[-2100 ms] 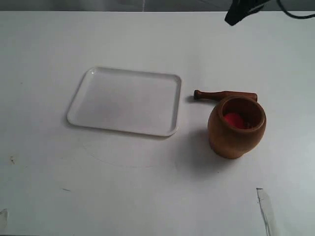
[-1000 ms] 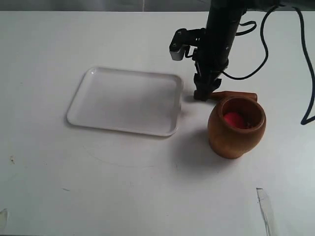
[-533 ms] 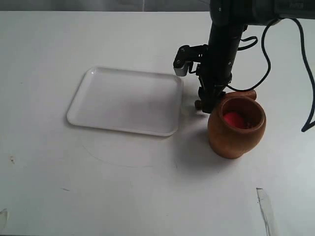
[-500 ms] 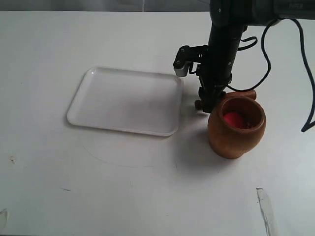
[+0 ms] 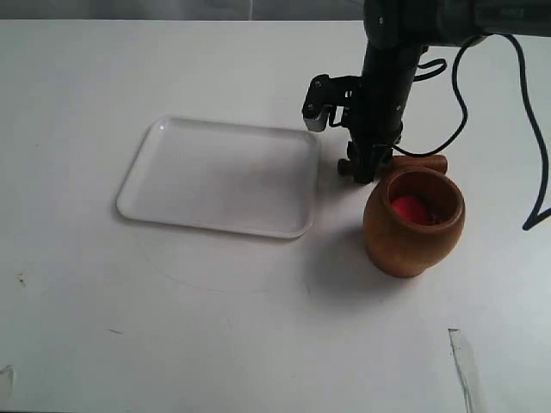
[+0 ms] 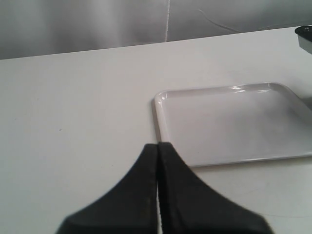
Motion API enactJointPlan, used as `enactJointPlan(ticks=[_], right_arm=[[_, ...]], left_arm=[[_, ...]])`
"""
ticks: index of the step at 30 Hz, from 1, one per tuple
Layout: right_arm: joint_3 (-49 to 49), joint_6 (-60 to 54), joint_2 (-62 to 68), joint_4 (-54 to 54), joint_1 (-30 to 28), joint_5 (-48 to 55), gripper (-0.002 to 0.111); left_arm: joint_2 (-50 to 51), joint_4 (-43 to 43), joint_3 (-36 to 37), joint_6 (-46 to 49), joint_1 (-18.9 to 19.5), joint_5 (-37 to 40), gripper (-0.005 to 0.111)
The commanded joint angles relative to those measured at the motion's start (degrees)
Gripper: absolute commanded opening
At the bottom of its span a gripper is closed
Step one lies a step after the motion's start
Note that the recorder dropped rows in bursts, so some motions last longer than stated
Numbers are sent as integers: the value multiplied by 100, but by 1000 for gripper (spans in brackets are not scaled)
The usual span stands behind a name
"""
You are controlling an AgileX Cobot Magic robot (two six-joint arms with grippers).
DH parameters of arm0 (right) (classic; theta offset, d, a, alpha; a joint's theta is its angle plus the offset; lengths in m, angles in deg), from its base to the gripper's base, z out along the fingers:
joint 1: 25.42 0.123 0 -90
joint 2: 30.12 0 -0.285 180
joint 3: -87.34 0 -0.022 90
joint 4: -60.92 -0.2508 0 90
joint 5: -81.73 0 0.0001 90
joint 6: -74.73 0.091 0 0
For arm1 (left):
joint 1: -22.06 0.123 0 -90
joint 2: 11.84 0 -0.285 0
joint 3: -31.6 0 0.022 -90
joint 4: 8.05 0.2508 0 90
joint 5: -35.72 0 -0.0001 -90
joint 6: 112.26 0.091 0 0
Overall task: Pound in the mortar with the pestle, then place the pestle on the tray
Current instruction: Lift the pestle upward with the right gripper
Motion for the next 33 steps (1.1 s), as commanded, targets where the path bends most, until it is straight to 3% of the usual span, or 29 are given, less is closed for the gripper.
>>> enactJointPlan(ticks=[1,3,4,17,29,33], right_arm=[[-74,258,293,494,1,-192,18],[-74,258,293,578,1,-122,2],[-74,258,293,619,1,-122,0],[242,440,-25,619,1,-582,0],[245,1438,-1761,-66,-167,-1822,0],[-382,1920,-2712,-433,-167,-2632,0]], left_arm=[[-7,-42,3,-47,-44,-17,0],[-7,-42,3,-47,-44,-17,0],[-7,-42,3,-47,-44,-17,0],[-7,-42,3,-47,-44,-17,0],[-7,-42,3,-47,-44,-17,0],[-7,-42,3,-47,-44,-17,0]])
